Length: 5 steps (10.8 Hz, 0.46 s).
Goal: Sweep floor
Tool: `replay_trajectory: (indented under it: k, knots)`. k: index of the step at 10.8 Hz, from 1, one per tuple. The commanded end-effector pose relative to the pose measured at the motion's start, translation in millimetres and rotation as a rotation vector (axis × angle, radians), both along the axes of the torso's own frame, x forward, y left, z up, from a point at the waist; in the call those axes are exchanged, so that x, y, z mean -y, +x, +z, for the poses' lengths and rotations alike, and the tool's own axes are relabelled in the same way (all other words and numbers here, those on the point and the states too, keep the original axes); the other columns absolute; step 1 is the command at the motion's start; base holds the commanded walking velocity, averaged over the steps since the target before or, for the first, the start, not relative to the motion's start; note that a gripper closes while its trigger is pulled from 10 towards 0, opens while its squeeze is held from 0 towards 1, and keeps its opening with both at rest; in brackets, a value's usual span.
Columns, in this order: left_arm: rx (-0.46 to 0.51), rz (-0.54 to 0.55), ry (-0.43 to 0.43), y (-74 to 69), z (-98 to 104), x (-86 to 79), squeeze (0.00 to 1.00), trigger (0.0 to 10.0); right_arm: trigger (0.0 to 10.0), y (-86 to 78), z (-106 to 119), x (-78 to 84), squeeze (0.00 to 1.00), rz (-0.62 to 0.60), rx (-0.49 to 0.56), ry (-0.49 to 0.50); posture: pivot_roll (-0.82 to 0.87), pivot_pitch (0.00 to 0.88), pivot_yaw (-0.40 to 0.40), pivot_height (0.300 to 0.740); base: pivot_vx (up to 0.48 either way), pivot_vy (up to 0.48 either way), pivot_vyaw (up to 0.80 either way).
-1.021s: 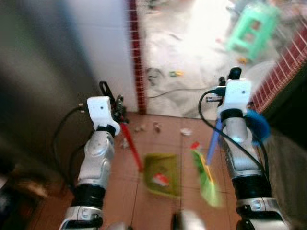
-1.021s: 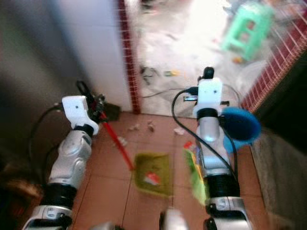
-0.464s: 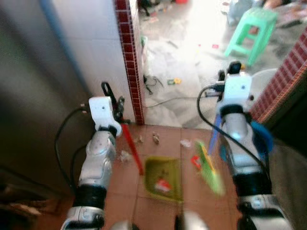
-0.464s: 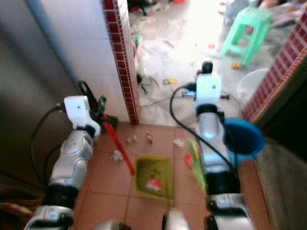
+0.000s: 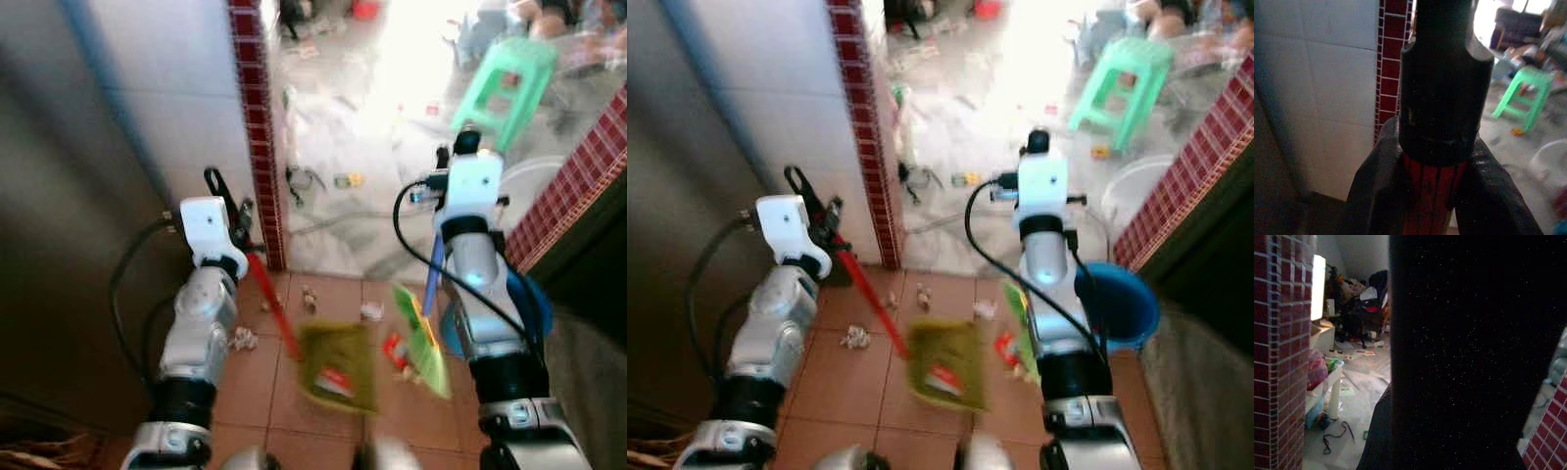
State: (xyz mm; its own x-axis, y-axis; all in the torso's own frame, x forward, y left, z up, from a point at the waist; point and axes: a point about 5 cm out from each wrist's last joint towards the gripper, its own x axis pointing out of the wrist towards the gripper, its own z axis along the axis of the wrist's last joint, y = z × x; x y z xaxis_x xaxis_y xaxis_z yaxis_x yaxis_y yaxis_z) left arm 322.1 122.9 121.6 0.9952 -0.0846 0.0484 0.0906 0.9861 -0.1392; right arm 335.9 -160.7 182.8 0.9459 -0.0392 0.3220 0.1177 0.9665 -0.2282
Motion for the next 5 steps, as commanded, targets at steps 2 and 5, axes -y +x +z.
replay_trajectory:
  k: [2, 5]
  knots:
    - [0.05, 0.027, 0.006, 4.2, 9, 0.1, 0.0, 10.0, 10.0, 2.5, 12, 6.4, 0.0, -0.027, 0.047, -0.037, -0.07, 0.065, 0.045, 0.74, 0.0, 0.0, 0.0]
    - [0.017, 0.116, 0.103, 9.3, -12, 0.0, 0.0, 10.0, 10.0, 3.0, 7, 3.7, 0.0, -0.016, 0.021, -0.046, -0.09, 0.065, 0.033, 0.74, 0.0, 0.0, 0.0]
